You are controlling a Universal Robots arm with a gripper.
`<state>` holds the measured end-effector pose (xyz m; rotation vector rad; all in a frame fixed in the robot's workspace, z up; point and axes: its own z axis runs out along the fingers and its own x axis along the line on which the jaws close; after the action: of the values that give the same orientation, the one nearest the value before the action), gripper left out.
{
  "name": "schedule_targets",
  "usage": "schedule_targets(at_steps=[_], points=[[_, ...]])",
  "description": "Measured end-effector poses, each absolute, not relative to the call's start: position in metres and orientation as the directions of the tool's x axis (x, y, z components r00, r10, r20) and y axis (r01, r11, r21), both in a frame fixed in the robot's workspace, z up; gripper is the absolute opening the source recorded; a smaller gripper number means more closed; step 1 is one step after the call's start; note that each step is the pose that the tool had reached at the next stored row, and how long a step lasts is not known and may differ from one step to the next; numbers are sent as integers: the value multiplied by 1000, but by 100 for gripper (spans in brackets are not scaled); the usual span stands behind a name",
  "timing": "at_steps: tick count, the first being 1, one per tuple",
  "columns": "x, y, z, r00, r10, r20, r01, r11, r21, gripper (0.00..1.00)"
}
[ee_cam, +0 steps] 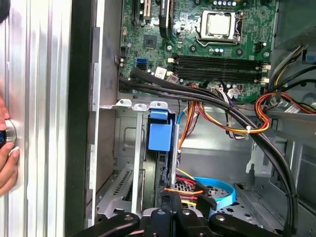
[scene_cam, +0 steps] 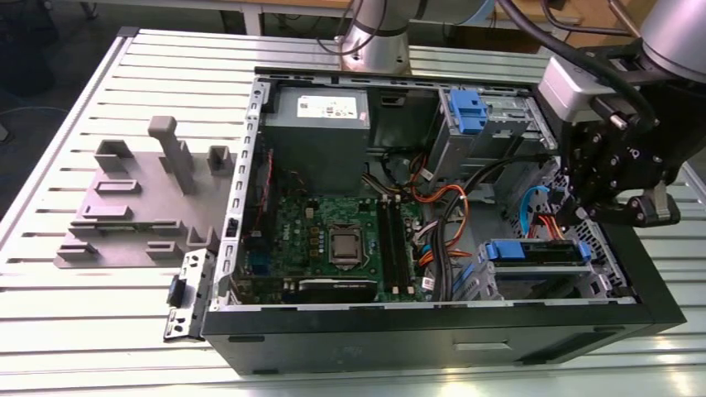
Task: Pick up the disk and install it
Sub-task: 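Insert the second disk wire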
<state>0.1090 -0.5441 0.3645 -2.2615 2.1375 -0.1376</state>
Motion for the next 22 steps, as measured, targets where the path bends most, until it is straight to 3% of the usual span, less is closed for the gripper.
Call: schedule_targets(at_steps=[22], points=[[102,-524,375,55,-997,46,-996,-58,-74,11]])
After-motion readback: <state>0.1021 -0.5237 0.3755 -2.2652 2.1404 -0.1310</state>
